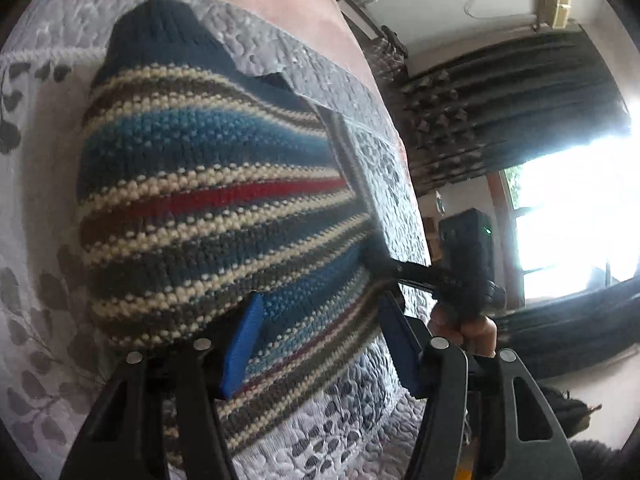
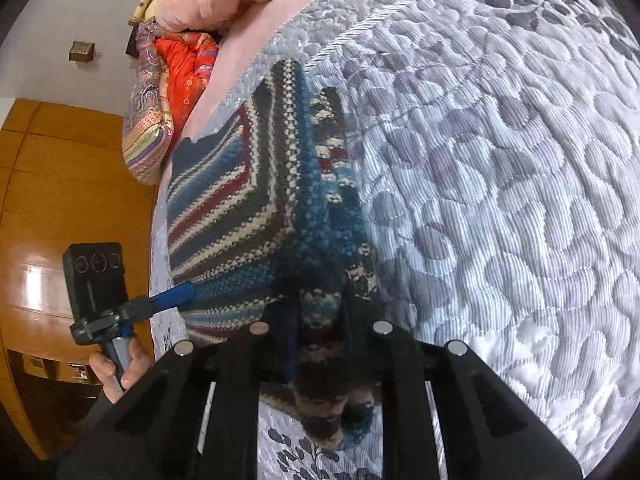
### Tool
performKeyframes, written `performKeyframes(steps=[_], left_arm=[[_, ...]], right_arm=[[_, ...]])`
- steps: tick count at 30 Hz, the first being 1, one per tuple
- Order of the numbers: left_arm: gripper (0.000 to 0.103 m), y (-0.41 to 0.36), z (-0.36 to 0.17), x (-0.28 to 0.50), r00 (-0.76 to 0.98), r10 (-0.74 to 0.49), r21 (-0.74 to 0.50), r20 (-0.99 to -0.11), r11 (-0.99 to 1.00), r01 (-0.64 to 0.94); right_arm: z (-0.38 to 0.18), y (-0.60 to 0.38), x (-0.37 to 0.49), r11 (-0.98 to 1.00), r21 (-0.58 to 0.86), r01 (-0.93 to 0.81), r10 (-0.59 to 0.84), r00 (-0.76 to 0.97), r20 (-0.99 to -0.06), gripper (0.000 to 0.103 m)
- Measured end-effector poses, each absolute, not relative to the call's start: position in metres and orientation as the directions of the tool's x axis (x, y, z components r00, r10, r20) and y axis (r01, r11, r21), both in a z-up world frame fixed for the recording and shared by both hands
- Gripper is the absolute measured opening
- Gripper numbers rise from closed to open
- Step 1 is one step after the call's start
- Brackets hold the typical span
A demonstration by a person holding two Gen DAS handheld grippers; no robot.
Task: Fold small clothes
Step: 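Grasp the folded sweater edge with the right tool and press it flat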
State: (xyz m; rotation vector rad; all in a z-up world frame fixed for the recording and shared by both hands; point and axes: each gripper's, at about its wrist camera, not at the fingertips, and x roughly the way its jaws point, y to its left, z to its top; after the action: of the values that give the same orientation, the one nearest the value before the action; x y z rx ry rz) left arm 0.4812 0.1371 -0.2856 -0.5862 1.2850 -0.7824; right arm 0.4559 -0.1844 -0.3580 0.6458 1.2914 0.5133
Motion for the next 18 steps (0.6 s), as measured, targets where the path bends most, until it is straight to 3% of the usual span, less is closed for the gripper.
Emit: performKeyframes(steps=[3,4,6,8,9,14,16,18], left_arm=[[0.06,0.143,-0.288,0.484,0.095,-0.792,-0.774,-0.603,0.61,0.172],[0.057,0.143,-0.29,0.484,0.092,-0.793,-0.775,-0.602,0.609,0.173],[0.051,0.144,-0.293,0.484,0.086,-0.788,-0.769,-0.61,0.615,0.174],[0.044,0.144,-0.298,0.483,0.088,-0.784,-0.768,-0.615,0.62,0.161],[0.043,0.145,-0.3,0.484,0.091,-0.782,-0.768,-0.616,0.623,0.148],[0.042,0.136,-0.3,0.482,0.086,-0.794,-0.782,-0.602,0.608,0.139],[0.05,0.133,-0.294,0.48,0.088,-0.793,-0.778,-0.603,0.609,0.151],[0.052,0.141,-0.285,0.48,0.111,-0.811,-0.799,-0.574,0.584,0.142]], right_arm=[[-0.341,-0.174,0.464,0.693,0.72,-0.043,0.711,0.211,-0.671,0.03],[-0.336,-0.175,0.469,0.679,0.733,-0.041,0.723,0.213,-0.658,0.048],[-0.33,-0.173,0.483,0.672,0.739,-0.033,0.726,0.226,-0.65,0.058],[-0.336,-0.165,0.495,0.65,0.759,-0.012,0.747,0.191,-0.637,0.036],[-0.34,-0.162,0.5,0.661,0.75,0.002,0.738,0.183,-0.65,0.014],[-0.361,-0.184,0.492,0.72,0.691,0.068,0.658,0.253,-0.71,0.009],[-0.362,-0.18,0.491,0.713,0.7,0.033,0.672,0.25,-0.697,0.011],[-0.348,-0.176,0.497,0.675,0.738,0.003,0.715,0.241,-0.656,0.019]])
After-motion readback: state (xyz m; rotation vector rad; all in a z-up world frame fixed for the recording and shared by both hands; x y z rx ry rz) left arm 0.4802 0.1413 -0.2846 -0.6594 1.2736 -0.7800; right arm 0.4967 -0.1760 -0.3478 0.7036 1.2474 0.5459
